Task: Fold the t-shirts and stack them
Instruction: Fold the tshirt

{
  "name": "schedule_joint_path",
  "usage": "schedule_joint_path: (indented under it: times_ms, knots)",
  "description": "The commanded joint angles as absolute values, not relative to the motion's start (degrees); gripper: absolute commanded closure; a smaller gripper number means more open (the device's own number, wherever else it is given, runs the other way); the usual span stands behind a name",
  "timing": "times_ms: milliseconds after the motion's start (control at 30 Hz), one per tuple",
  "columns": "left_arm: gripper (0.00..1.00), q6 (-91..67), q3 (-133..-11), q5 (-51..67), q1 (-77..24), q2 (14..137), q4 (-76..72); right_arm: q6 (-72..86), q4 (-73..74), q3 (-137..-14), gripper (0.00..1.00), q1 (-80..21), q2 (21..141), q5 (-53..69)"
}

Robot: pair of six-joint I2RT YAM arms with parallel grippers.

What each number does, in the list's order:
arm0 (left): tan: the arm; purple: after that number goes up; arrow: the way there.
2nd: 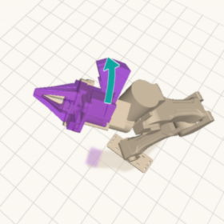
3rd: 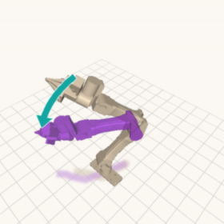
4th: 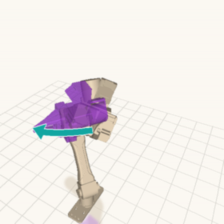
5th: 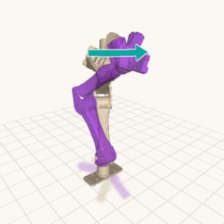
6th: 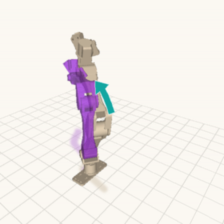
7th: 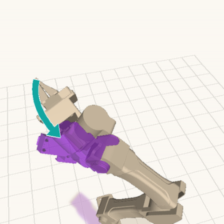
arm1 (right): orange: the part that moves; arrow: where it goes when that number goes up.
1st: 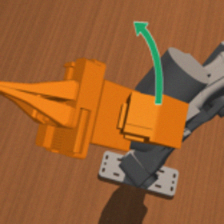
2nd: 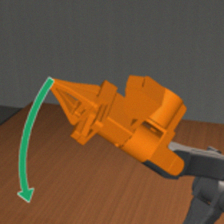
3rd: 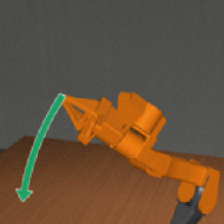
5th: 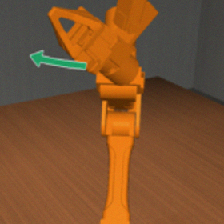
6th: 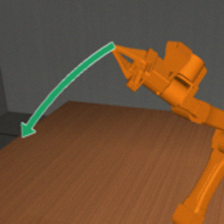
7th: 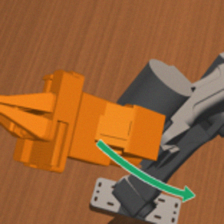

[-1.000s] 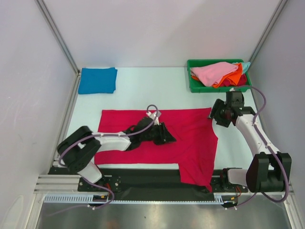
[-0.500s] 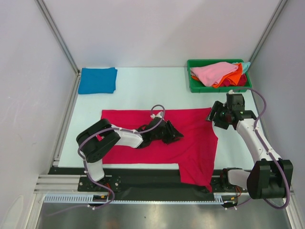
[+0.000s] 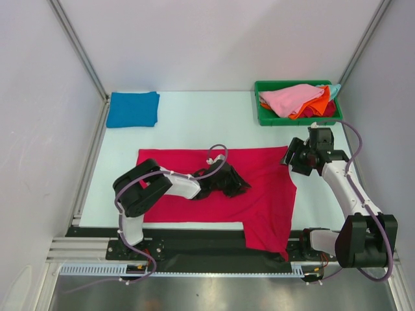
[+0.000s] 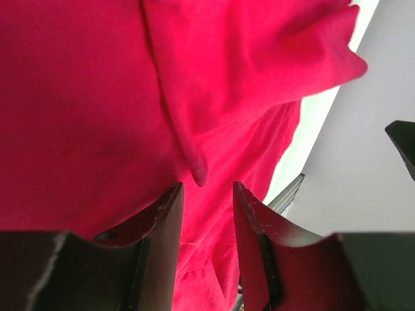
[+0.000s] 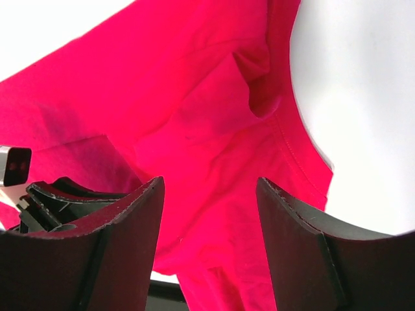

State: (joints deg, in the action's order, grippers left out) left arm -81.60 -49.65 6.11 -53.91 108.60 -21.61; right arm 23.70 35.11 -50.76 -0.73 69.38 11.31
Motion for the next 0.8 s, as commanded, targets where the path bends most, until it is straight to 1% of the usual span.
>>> schedule_joint_path:
  times_ms: [0, 133, 233, 333, 367, 467, 633, 667, 767]
  knots:
    - [0.59, -83.2, -52.3, 5.4, -54.4, 110.3, -21.5, 22.9, 33.5, -51.1, 0.36, -0.4, 70.0, 12.1]
    - [0.59, -83.4, -53.2, 5.4, -54.3, 111.4, -21.4, 22.7, 33.4, -51.2, 0.36, -0.4, 70.1, 11.9]
    - [0.62, -83.3, -53.6, 5.3, -54.2, 111.7, -21.1, 22.8, 33.4, -51.0, 0.36, -0.4, 70.3, 11.9]
    - [0.69, -82.4, -54.4, 5.7, -53.9, 112.0, -20.3, 22.9, 33.1, -50.6, 0.36, -0.4, 70.6, 12.0]
    - [0.75, -82.1, -54.6, 6.0, -53.7, 111.8, -20.1, 22.9, 33.0, -50.5, 0.35, -0.4, 70.8, 12.1]
    - [0.83, -80.9, -54.3, 6.7, -53.5, 110.6, -19.7, 22.6, 32.9, -50.2, 0.36, -0.5, 71.3, 11.9]
    - [0.9, -76.5, -54.8, 10.1, -51.8, 108.4, -16.4, 21.4, 33.0, -50.3, 0.37, -0.4, 72.3, 12.6]
    - [0.93, -75.4, -55.4, 11.7, -51.4, 108.2, -14.3, 21.2, 33.2, -50.1, 0.38, -0.4, 72.5, 12.7]
    - [0.94, -71.0, -57.4, 12.1, -50.4, 107.2, -10.6, 20.4, 33.4, -49.6, 0.41, -0.5, 72.9, 12.8]
